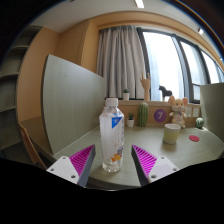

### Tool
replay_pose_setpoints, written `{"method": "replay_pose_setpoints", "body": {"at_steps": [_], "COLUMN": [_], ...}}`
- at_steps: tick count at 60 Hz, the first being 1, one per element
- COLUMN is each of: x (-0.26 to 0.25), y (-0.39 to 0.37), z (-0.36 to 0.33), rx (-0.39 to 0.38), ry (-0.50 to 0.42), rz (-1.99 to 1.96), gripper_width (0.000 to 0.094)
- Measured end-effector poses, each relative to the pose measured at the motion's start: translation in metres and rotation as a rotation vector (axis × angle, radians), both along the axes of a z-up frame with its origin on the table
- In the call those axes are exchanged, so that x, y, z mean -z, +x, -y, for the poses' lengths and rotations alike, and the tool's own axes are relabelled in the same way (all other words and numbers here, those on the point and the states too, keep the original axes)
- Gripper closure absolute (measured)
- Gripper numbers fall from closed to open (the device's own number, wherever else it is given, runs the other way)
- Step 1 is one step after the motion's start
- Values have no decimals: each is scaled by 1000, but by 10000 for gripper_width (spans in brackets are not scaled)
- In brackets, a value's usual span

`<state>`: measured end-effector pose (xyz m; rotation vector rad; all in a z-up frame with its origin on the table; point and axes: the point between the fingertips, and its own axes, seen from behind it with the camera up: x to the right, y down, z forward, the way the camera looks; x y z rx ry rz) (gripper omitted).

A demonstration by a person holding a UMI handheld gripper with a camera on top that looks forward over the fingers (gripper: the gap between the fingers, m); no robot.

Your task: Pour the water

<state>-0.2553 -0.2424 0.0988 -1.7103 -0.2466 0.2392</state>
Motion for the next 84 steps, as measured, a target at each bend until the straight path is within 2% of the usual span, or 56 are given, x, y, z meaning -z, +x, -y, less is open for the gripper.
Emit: {"method": "replay_pose_setpoints", "body": {"at_steps": [15,21,29,38,41,43,51,58,68,84], "x": [-3,5,8,5,5,4,2,0,-28,-67], "y": [-31,-35,-26,-28,-27,-27,-27,-2,38,83], "z": [-63,-81,-93,-96,-95,-95,-94,-120,-173,-253], "rx": [4,31,77,64,68,75,73,130,212,196], "ry": [11,0,21,52,53,50,38,2,-45,-103], "rz": [35,60,98,85,73,50,21,-30,-299,-961], "gripper_width": [207,211,365,530,536,573,573,573,572,571]}}
